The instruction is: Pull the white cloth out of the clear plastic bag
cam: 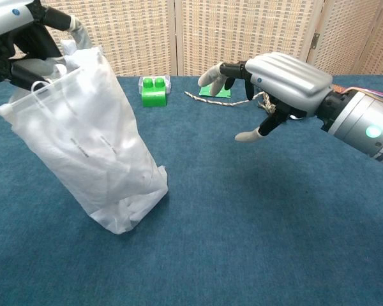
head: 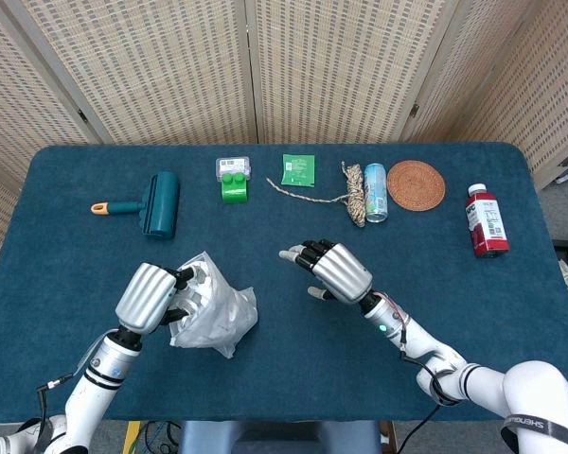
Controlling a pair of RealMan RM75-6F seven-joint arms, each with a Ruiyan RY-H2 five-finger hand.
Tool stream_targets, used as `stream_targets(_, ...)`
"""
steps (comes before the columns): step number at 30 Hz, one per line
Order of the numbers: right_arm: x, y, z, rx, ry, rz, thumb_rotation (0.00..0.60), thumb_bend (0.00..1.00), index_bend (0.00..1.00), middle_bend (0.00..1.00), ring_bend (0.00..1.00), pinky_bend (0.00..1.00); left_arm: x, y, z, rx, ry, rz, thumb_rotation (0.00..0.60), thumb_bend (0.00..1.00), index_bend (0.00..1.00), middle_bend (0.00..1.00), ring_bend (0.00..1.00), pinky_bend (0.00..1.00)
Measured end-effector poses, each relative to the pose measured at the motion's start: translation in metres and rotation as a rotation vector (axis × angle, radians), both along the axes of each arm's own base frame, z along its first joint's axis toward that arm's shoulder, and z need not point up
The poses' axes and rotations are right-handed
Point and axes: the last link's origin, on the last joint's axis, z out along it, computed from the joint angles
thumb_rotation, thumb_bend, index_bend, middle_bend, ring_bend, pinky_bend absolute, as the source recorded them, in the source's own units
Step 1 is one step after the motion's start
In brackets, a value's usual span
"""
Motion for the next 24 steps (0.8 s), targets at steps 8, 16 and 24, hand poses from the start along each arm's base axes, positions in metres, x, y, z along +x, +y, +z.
stream_targets(8,0.009,0.002,-0.007,0.027,0.009,0.023,0.6,0.0,0.37,0.32,0.28,0.49,-0.028,0.0,-0.001,0.004,0.034,0.068,0.6,0.57,0.7,1.0,0.88,0.96)
stream_targets(16,0.024,0.003,-0.017,0.035,0.05,0.068,0.6,0.0,0.39,0.39,0.34,0.51,-0.051,-0.002,-0.001,0.007,0.043,0.121,0.6,0.57,0.7,1.0,0.88,0.96)
stream_targets(24,0.037,-0.001,-0.023,0.017,0.119,0.105,0.6,0.0,0.39,0.89,0.84,0.88,-0.066,-0.004,-0.002,0.006,0.047,0.157,0.6,0.57,0.7,1.0,0.88,0.96)
